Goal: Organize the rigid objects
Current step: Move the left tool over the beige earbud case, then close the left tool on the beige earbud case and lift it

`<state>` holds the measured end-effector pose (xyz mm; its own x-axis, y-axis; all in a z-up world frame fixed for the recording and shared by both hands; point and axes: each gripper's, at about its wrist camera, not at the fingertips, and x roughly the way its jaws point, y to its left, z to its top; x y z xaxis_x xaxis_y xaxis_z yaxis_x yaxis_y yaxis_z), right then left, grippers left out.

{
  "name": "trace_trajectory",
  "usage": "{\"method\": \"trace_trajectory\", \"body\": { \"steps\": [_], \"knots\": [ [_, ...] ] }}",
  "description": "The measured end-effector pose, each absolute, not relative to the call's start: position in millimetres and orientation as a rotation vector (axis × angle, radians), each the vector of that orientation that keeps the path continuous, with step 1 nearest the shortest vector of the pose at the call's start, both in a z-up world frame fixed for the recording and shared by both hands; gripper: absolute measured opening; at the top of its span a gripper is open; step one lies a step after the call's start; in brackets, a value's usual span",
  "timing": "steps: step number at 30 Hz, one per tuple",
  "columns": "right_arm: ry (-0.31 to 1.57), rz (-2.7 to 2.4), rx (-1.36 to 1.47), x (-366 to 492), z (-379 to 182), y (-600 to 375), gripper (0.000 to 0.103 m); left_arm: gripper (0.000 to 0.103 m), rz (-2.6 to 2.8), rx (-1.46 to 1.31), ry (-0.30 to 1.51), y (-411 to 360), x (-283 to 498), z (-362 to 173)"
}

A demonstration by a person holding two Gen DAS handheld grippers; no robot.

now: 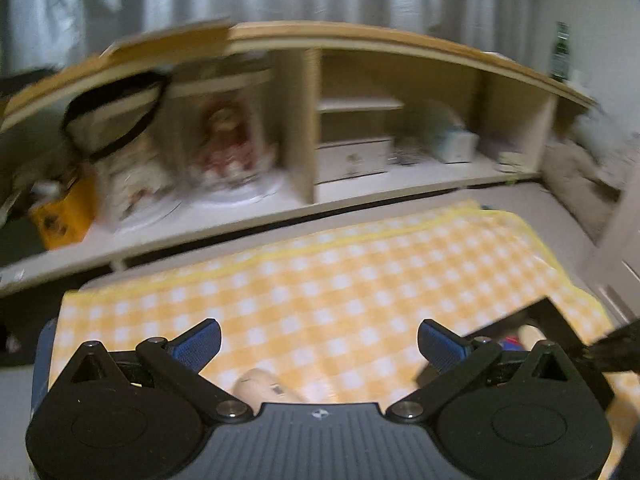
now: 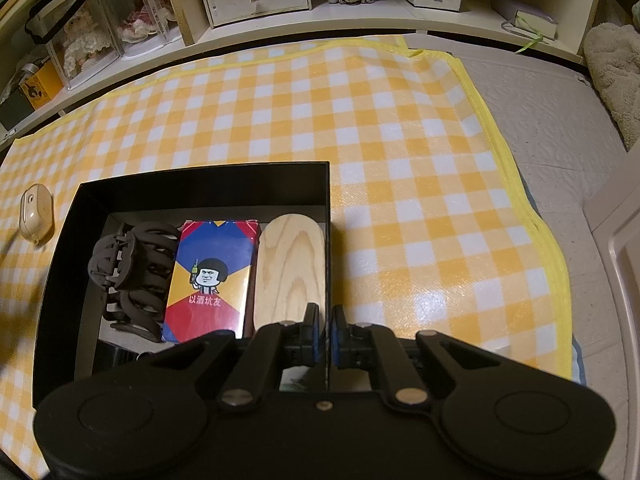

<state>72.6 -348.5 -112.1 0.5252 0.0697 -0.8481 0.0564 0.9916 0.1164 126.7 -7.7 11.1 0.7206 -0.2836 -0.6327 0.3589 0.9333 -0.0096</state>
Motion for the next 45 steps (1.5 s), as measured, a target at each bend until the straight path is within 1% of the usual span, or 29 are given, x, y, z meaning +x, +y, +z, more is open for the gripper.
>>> {"method": "trace_trajectory", "body": {
  "steps": [12, 19, 28, 29, 30, 31, 32, 34, 36, 39, 40, 41, 43, 45],
  "knots": [
    [1.02, 0.008, 0.133, 71.7, -113.4, -350.4, 0.007, 0.103, -0.33, -0.074, 0.784, 28.6, 183.5, -53.6],
    [1.021, 0.009, 0.134, 71.7, -114.1, -351.4, 0.007, 0.1, -0.236, 0.044, 0.845, 23.4, 186.8, -77.7],
    [1.021, 0.009, 0.132, 71.8, -113.9, -351.3, 0.007, 0.099, -0.209, 0.089, 0.922, 31.2, 177.7, -79.8],
    [1.021, 0.009, 0.133, 71.9, -113.9, -351.2, 0.007, 0.097, -0.213, 0.089, 0.926, 33.6, 175.6, -78.4],
    [1.021, 0.009, 0.133, 71.8, -113.8, -351.4, 0.007, 0.092, -0.221, 0.082, 0.933, 35.6, 174.8, -77.0],
    [1.021, 0.009, 0.134, 71.9, -113.9, -351.2, 0.007, 0.085, -0.231, 0.064, 0.942, 38.5, 173.6, -75.5],
    [1.021, 0.009, 0.135, 72.0, -114.5, -351.9, 0.007, 0.081, -0.242, 0.036, 0.954, 41.3, 172.8, -74.1],
    [1.021, 0.009, 0.134, 72.0, -114.5, -351.8, 0.007, 0.061, -0.26, -0.03, 0.98, 45.3, 170.7, -72.9],
    [1.022, 0.009, 0.131, 71.7, -114.8, -352.5, 0.007, 0.055, -0.274, -0.089, 1.01, 47.2, 170.1, -73.5],
    [1.022, 0.009, 0.134, 71.7, -115.5, -353.7, 0.007, 0.049, -0.289, -0.134, 1.063, 45.5, 170.3, -82.2],
    [1.023, 0.009, 0.135, 71.7, -115.6, -353.7, 0.007, 0.048, -0.293, -0.13, 1.071, 43.1, 169.6, -85.8],
    [1.023, 0.009, 0.136, 71.5, -115.7, -354.0, 0.007, 0.048, -0.293, -0.092, 1.056, 38.4, 167.4, -86.7],
    [1.023, 0.009, 0.134, 71.5, -115.5, -353.6, 0.007, 0.043, -0.296, 0.058, 1.033, 23.2, 162.2, -87.9],
    [1.023, 0.009, 0.135, 71.5, -115.6, -353.8, 0.007, 0.043, -0.315, 0.235, 0.99, 4.4, 152.9, -88.3]
  ]
}}
